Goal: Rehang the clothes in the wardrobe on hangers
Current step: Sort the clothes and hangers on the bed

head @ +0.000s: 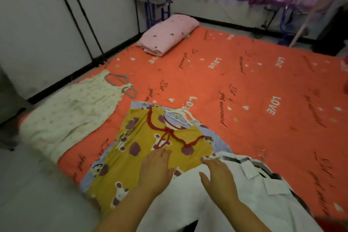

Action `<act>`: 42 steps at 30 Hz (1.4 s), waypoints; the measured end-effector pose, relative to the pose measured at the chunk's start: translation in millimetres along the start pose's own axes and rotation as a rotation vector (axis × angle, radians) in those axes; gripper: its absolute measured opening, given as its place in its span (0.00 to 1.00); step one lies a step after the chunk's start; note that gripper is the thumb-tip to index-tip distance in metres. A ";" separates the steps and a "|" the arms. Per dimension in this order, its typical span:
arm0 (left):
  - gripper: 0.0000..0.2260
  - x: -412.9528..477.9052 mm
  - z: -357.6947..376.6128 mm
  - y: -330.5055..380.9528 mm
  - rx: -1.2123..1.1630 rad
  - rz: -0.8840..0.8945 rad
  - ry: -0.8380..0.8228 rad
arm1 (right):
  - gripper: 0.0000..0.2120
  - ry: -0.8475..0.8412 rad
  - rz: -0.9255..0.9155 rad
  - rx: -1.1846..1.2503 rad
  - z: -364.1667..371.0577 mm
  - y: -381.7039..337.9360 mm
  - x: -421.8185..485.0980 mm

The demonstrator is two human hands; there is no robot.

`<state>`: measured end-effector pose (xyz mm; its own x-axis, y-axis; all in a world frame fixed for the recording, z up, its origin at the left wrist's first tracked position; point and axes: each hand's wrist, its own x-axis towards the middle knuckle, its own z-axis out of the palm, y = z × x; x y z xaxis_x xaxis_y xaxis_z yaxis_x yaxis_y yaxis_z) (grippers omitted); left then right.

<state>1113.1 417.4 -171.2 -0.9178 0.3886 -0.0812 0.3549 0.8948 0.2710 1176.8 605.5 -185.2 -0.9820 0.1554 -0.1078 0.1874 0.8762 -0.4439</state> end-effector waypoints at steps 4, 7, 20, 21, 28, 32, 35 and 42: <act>0.24 -47.0 -47.2 -93.3 -0.015 -0.046 0.067 | 0.20 -0.004 -0.081 -0.042 29.1 -104.3 -5.9; 0.24 -83.6 -76.7 -167.5 -0.003 -0.115 0.096 | 0.20 -0.015 -0.158 -0.072 55.5 -178.0 -9.5; 0.22 -137.0 -149.6 -386.0 0.052 -0.394 0.179 | 0.20 -0.108 -0.347 -0.140 137.8 -371.1 46.5; 0.21 -132.5 -152.9 -399.5 0.046 -0.402 0.171 | 0.20 -0.108 -0.348 -0.136 144.6 -380.6 57.4; 0.22 -63.7 -181.6 -493.0 0.064 -0.424 0.117 | 0.21 -0.175 -0.327 -0.095 195.2 -447.5 155.7; 0.23 -17.4 -202.7 -530.0 0.087 -0.398 0.077 | 0.21 -0.207 -0.319 -0.063 207.9 -482.3 202.5; 0.24 14.6 -215.1 -555.4 0.076 -0.369 0.068 | 0.20 -0.193 -0.305 -0.050 210.5 -501.0 232.8; 0.24 94.5 -227.6 -617.9 0.066 -0.241 -0.001 | 0.20 -0.149 -0.154 -0.057 224.4 -535.5 293.3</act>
<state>766.6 -148.8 -128.0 -0.9773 0.1620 -0.1367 0.1362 0.9740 0.1808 794.1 79.5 -178.7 -0.9835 -0.0472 -0.1744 0.0299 0.9094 -0.4149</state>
